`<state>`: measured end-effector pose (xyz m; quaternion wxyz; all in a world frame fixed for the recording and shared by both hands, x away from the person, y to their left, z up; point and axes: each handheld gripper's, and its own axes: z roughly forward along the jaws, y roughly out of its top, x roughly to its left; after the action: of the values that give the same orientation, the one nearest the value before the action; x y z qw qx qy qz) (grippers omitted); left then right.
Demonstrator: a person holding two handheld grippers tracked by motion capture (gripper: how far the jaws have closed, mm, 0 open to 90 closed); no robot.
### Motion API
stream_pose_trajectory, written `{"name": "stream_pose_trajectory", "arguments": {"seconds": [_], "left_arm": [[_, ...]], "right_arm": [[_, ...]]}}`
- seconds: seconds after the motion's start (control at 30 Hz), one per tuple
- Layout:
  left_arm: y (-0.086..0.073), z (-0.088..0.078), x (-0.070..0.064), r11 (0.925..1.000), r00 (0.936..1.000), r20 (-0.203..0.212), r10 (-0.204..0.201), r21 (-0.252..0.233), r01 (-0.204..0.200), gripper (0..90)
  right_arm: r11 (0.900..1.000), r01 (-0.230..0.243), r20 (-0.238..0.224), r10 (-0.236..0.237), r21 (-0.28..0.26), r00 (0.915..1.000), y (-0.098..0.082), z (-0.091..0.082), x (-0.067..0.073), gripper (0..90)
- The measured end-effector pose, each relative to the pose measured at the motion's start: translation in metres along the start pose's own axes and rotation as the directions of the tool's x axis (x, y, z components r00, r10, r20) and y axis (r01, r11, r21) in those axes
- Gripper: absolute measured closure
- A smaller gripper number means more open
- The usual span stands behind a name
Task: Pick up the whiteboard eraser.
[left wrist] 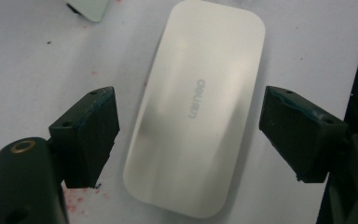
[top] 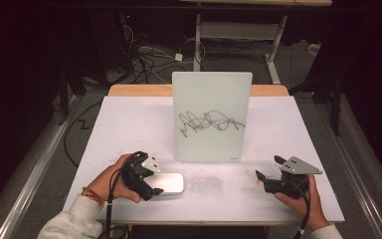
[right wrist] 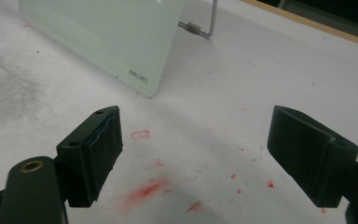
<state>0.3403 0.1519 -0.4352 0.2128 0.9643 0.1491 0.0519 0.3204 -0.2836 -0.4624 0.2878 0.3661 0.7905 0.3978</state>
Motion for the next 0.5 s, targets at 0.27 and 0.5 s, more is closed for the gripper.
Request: {"name": "stream_pose_trajectory", "arguments": {"seconds": [0.27, 0.5], "left_arm": [[0.011, 0.022, 0.004, 0.9987, 0.9979, 0.058, 0.031, 0.04, -0.033, 22.9], [0.012, 0.025, 0.004, 0.9972, 0.9971, 0.052, 0.055, 0.048, -0.057, 23.9]], "right_arm": [[1.0, 0.01, -0.012, -0.01, 0.014, 0.9999, 0.0, 0.004, 0.003, 18.9], [1.0, 0.023, -0.03, -0.022, 0.017, 0.9993, -0.002, 0.004, 0.004, 19.0]]}}
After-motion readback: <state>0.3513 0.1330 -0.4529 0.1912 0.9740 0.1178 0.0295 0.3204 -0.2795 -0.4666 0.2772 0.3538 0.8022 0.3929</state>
